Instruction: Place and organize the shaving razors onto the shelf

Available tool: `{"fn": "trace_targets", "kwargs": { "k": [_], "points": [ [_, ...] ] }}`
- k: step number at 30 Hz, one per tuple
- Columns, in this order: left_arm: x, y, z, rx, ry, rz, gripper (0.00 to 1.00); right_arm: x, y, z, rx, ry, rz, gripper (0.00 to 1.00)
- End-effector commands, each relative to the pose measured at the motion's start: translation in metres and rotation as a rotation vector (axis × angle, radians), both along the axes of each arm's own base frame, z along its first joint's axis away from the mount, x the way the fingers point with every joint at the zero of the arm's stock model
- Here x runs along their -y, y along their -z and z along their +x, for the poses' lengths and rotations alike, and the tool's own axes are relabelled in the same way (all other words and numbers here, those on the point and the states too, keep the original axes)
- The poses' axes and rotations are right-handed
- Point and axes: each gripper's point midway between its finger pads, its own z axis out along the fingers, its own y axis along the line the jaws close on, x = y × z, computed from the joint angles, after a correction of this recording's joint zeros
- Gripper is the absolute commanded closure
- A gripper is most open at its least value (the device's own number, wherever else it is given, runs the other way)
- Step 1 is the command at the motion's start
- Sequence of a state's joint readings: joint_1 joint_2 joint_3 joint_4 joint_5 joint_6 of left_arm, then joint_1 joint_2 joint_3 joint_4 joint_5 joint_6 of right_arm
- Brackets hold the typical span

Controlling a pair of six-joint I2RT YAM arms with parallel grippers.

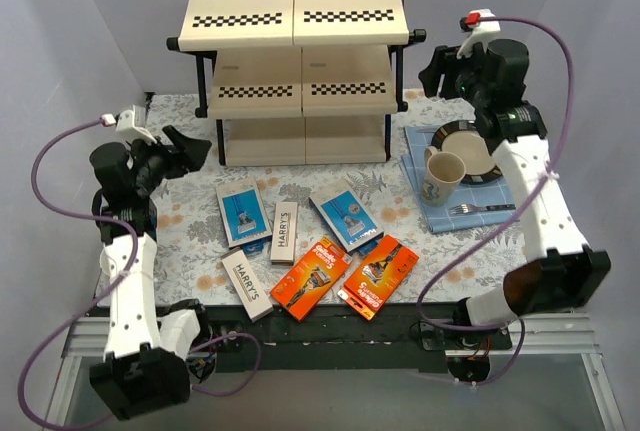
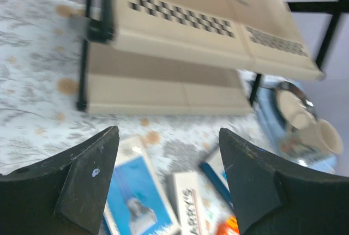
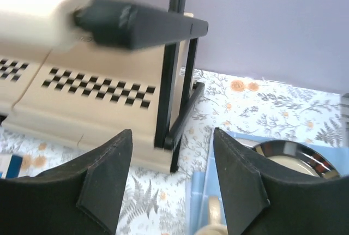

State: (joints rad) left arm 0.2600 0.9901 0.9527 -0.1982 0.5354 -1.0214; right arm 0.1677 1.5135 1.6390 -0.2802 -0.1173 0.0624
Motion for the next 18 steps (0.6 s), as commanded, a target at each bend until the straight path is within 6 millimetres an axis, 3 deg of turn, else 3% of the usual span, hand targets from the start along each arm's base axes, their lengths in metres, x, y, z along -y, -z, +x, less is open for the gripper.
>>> {"fn": "trace_targets", "kwargs": {
  "k": [1, 3, 4, 6, 7, 9, 10, 12, 13, 16, 17, 18],
  "points": [
    [0.051, 0.027, -0.056, -0.118, 0.230, -0.155, 0.26, -0.010, 0.020, -0.060, -0.042, -0.142, -0.059, 0.35],
    [0.071, 0.034, -0.075, -0.153, 0.343, -0.212, 0.26, -0.030, 0.033, -0.095, -0.055, -0.281, -0.068, 0.35],
    [0.075, 0.046, -0.081, -0.185, 0.362, -0.230, 0.26, -0.044, 0.065, -0.111, -0.113, -0.347, -0.081, 0.35],
    [0.085, 0.061, -0.090, -0.247, 0.402, -0.255, 0.26, -0.064, 0.076, -0.136, -0.105, -0.452, -0.105, 0.35],
    [0.083, 0.072, -0.088, -0.294, 0.372, -0.265, 0.26, -0.086, 0.085, -0.152, -0.116, -0.530, -0.114, 0.34],
    [0.071, 0.094, -0.087, -0.407, 0.250, -0.269, 0.27, -0.113, 0.103, -0.170, -0.156, -0.630, -0.122, 0.34],
    [0.051, 0.107, -0.078, -0.446, 0.106, -0.231, 0.27, -0.135, 0.108, -0.187, -0.170, -0.711, -0.123, 0.34],
    [0.031, 0.120, -0.074, -0.506, -0.046, -0.226, 0.25, -0.161, 0.118, -0.197, -0.192, -0.786, -0.114, 0.34],
    [0.024, 0.122, -0.072, -0.516, -0.092, -0.230, 0.24, -0.180, 0.120, -0.211, -0.200, -0.845, -0.113, 0.34],
    [0.009, 0.131, -0.063, -0.547, -0.168, -0.238, 0.24, -0.215, 0.131, -0.223, -0.249, -0.921, -0.093, 0.34],
    [0.004, 0.140, -0.059, -0.581, -0.199, -0.232, 0.24, -0.225, 0.144, -0.222, -0.298, -0.926, -0.085, 0.34],
    [-0.001, 0.143, -0.056, -0.589, -0.224, -0.224, 0.24, -0.234, 0.141, -0.217, -0.282, -0.928, -0.067, 0.35]
  ]
}}
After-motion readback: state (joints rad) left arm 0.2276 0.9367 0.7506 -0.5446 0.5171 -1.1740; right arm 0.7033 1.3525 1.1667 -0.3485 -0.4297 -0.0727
